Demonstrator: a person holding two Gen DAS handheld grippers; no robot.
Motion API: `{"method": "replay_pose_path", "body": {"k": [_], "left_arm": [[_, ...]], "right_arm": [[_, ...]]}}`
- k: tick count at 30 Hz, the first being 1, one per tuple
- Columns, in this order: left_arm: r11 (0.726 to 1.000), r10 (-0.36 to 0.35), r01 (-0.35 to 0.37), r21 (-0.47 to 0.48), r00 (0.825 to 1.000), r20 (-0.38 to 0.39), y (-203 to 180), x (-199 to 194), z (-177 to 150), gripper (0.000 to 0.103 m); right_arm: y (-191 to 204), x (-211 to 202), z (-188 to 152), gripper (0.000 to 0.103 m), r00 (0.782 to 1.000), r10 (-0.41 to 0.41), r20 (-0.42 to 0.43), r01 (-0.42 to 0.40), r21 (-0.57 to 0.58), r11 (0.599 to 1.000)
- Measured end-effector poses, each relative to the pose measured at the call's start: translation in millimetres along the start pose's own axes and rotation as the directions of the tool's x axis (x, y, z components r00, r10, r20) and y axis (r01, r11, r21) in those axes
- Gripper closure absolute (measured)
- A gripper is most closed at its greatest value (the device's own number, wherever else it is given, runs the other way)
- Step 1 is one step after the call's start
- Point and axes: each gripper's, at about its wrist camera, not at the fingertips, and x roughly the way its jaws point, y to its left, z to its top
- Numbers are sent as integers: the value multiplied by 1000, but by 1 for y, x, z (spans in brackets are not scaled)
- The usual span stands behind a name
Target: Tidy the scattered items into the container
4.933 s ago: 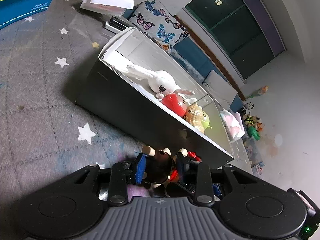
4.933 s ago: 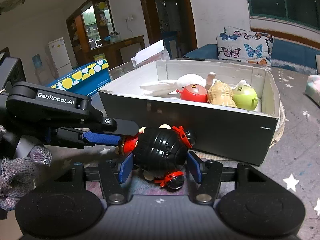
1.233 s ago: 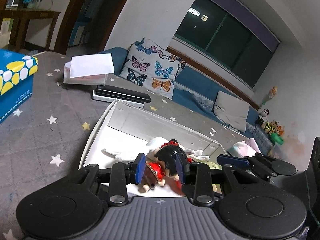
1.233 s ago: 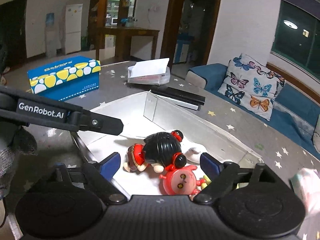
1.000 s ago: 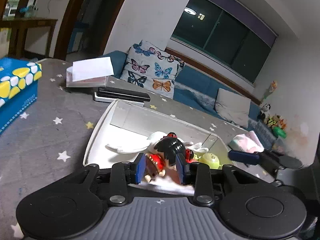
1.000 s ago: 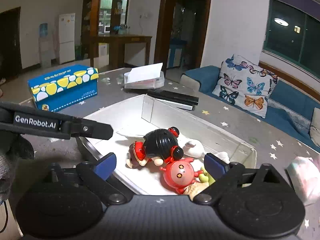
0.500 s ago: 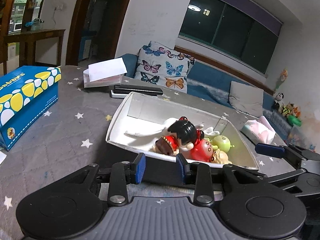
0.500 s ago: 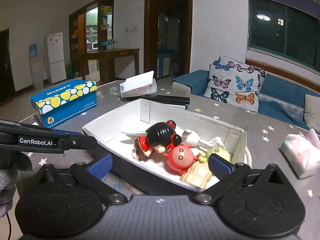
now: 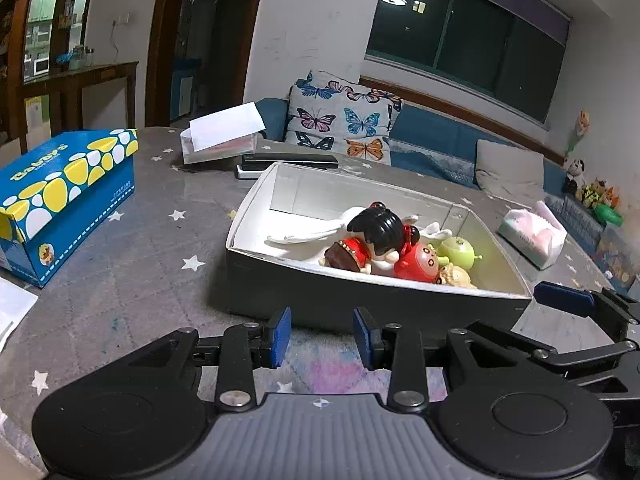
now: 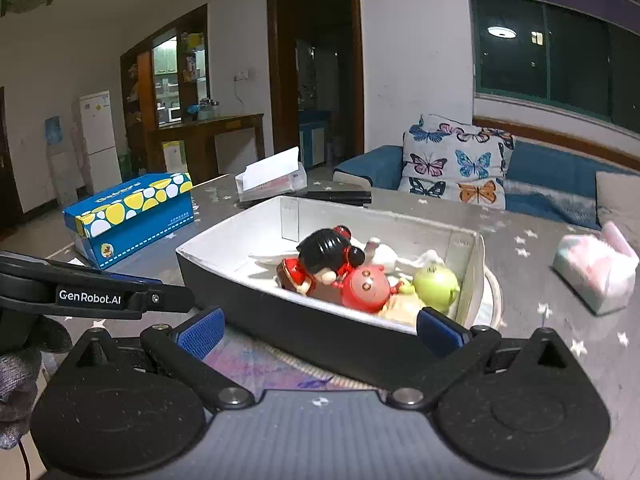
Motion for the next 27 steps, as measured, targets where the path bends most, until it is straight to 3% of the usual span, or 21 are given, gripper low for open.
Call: {"method": "replay_pose_path", "body": {"k": [13, 27], "left_arm": [[987, 121, -120, 110, 993, 1, -14, 1, -21, 66], [972, 181, -178, 156, 983, -8, -20, 6, -33, 66]], "right_arm": [[0, -1, -25, 0, 999, -25, -38, 27, 57, 998], [1, -1, -36, 0, 996, -64, -66, 68, 61, 996]]}}
